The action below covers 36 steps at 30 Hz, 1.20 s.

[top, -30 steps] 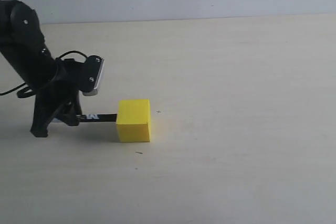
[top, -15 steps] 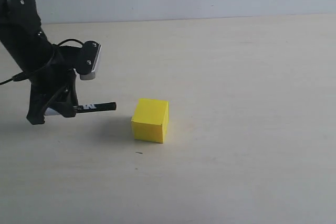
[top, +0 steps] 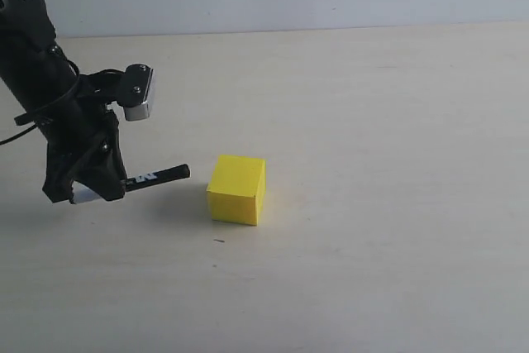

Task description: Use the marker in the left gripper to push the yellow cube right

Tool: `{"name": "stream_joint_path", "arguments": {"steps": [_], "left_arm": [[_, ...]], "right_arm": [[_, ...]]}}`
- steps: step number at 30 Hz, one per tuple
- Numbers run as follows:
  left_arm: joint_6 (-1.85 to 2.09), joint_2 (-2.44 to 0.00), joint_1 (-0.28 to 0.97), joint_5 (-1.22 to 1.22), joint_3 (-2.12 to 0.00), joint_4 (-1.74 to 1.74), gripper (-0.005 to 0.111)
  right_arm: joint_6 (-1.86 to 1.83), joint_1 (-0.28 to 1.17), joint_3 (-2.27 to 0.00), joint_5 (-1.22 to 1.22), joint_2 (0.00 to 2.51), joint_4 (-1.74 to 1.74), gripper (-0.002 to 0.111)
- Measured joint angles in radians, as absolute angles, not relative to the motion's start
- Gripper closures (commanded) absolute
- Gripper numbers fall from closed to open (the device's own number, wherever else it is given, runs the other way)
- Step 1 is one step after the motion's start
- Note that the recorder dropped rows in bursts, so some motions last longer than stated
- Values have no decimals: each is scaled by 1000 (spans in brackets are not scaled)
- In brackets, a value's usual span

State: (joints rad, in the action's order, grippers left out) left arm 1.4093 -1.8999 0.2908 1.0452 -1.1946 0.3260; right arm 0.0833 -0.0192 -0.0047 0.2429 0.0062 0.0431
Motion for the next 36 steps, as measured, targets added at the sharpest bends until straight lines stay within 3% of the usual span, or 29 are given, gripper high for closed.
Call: {"name": "stream_joint_path", "arguments": {"steps": [9,17,36], "left_arm": [[1402,-1900,291,1107,-1195,297,107],[1423,-1907,308,855,-1199,294,107],[1420,-1985,343,850,-1235,77,107]], "right_arm": [[83,-19,-5,243,6,43,108],[83,-19,-5,243,6,43,108],[83,-19,-5,243,6,43,108]]}}
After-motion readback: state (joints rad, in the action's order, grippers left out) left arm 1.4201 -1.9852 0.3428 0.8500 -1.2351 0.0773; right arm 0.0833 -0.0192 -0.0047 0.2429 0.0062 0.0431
